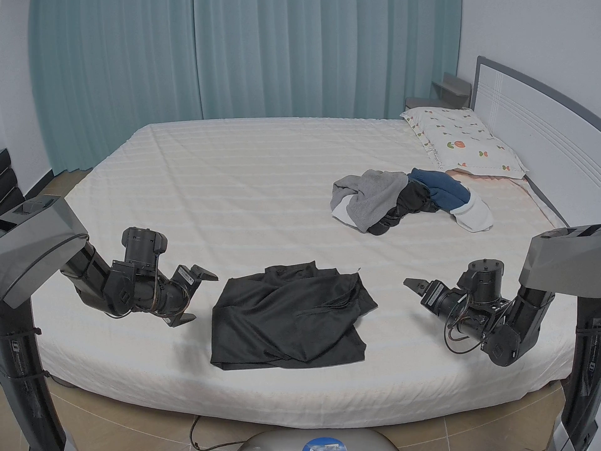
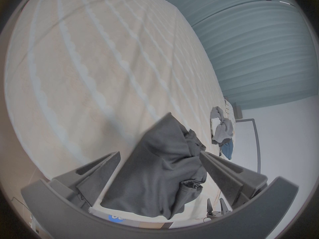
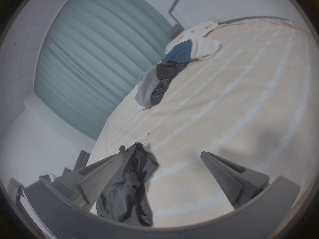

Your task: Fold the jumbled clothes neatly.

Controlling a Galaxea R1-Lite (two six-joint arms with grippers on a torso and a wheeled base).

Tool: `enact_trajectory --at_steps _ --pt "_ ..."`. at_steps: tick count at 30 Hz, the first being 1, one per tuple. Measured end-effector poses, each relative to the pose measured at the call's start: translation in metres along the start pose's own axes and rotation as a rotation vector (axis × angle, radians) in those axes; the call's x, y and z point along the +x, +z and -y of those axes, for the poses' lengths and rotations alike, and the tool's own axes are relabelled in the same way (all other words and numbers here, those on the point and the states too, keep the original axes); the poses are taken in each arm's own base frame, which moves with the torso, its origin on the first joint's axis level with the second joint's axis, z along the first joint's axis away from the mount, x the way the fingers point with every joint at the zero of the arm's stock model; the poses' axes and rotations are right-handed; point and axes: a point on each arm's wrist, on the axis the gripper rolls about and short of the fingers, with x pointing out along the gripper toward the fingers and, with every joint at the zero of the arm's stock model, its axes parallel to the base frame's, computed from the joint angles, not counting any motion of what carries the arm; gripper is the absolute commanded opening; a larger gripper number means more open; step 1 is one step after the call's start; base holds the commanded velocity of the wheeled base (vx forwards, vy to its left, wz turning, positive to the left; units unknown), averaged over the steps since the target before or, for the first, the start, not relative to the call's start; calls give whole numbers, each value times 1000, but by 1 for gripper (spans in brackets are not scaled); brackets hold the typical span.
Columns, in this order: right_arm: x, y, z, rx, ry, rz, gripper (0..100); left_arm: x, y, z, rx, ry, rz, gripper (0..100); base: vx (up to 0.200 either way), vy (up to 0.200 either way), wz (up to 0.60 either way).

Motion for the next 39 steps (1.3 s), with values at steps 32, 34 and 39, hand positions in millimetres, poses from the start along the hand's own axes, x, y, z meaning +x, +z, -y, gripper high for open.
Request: enact_trajectory --at_steps 32,34,39 --pt "12 -57 -48 -466 -147 -63 100 5 -4 -7 10 2 17 100 0 50 0" --pt "11 -62 -49 -476 -145 -75 100 5 -4 -7 10 2 18 100 0 0 0" --pt "11 -71 -51 -515 -143 -81 100 6 -4 -7 10 2 17 100 0 0 0"
